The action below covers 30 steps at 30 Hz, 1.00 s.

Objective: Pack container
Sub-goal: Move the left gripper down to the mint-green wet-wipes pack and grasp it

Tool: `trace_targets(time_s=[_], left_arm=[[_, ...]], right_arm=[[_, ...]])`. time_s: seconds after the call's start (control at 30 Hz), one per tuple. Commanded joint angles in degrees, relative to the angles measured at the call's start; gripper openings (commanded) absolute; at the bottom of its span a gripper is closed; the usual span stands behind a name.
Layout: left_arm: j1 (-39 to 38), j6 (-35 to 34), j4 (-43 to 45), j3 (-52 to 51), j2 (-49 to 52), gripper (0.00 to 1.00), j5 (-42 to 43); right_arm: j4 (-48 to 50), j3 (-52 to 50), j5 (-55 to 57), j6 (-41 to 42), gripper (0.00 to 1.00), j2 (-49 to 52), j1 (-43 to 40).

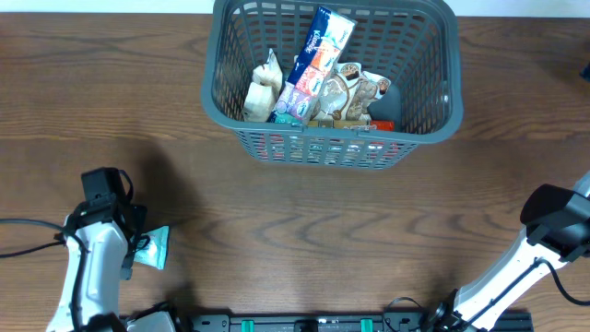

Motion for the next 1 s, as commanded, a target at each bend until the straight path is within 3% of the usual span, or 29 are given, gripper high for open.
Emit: trace_targets(time_s=[0.0,0.47,0.63,0.77,0.83,0.93,0.97], left_arm=[[0.4,1.6,1.3,-0.4,3.0,0.99,1.9],[0.4,1.6,5.3,-0.4,8.7,1.0,3.7],[0.4,1.6,5.6,-0.4,8.7,0.87,3.8],[0.4,1.6,5.6,-0.4,8.7,0.66,3.8],[0.4,1.6,5.5,-0.4,8.7,0.47,3.8],[0.4,1.6,5.5,-0.4,8.7,0.09,3.8],[0.4,1.6,5.6,-0.4,8.7,0.06,3.7]], right_arm=[[0.0,-0.2,0.4,0.7,0.99,-0.2,-0.1],[0.0,-0.2,0.4,0.7,0.99,-0.2,-0.1],[0.0,-0.2,0.4,0.7,0.99,-0.2,-0.1],[0.0,-0.2,0.4,0.7,0.99,-0.2,-0.1],[0.0,-0.2,0.4,0.7,0.99,-0.2,-0.1],[0.0,-0.2,0.4,0.7,0.99,-0.2,-0.1],[0.0,-0.2,0.4,0.7,0.99,-0.2,-0.1]])
